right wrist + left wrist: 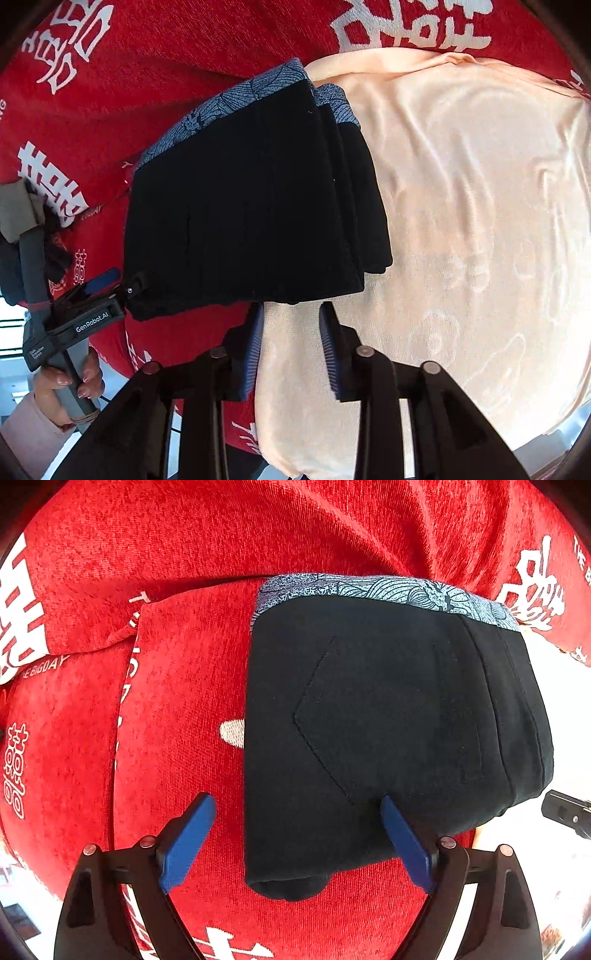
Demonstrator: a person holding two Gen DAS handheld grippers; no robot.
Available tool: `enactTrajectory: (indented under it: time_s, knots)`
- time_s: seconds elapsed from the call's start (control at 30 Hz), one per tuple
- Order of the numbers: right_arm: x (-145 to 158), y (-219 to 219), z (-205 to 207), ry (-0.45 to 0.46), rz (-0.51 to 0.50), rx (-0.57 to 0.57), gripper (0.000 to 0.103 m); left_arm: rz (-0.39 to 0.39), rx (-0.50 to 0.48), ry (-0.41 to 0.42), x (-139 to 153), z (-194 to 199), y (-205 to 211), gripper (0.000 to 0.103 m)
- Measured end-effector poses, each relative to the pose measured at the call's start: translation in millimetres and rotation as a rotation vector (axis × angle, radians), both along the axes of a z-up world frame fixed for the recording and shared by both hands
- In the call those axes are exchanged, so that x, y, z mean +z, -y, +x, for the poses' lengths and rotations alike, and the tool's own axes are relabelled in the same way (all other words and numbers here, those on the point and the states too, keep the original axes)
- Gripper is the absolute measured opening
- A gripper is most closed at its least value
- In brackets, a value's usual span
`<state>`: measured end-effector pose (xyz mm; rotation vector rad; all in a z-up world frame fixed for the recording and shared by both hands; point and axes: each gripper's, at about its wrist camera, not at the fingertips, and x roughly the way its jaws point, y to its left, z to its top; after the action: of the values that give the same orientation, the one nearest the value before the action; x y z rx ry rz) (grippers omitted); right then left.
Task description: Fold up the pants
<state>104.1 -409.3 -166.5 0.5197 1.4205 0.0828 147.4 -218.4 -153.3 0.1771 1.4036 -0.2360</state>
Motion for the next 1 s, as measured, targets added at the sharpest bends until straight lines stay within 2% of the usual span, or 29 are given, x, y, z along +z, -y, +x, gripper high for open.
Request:
enactTrajectory:
  time_s: [0.07, 0.13, 0.2, 0.3, 0.47, 0.53, 0.97, 1.0]
  knots:
    - [1.2, 1.2, -1.4, 0.001, 0.001, -0.001, 0.037, 0.003, -0.004, 0.002, 1.5, -0.4, 0.6, 0.093]
    - [2.0, 1.1, -1.4, -0.001, 0.0, -0.002, 0.037, 0.024, -0.005, 0.005, 1.5, -0.5, 0.5, 0.103]
    - [3.9, 0.6, -0.8, -0.001, 0.001, -0.004, 0.037, 0.026, -0.006, 0.003, 0.6, -0.5, -0.9, 0.103]
    - [3.9, 0.3, -0.8, -0.006, 0.002, -0.007, 0.05, 0.018, 0.005, -0.007, 0.0, 0.2, -3.6, 0.103]
    - [-1.3, -3.8, -4.3, -0.026, 0.017, -0.022, 0.056, 0.017, 0.013, -0.02, -1.2, -0.5, -5.2, 0.103]
    - [-3.3, -5.6, -8.4, -0.028, 0.025, -0.036, 0.065, 0.016, 0.007, -0.026, -0.7, -1.9, -5.3, 0.103]
    - [-13.2, 2.5, -52.9, -0.045, 0.083, -0.192, 0.073, 0.106, -0.109, -0.073, 11.4, -9.8, -0.4, 0.103]
    - [-13.5, 2.8, -57.0, -0.046, 0.086, -0.199, 0.076, 0.115, -0.119, -0.078, 11.5, -10.8, 0.8, 0.103]
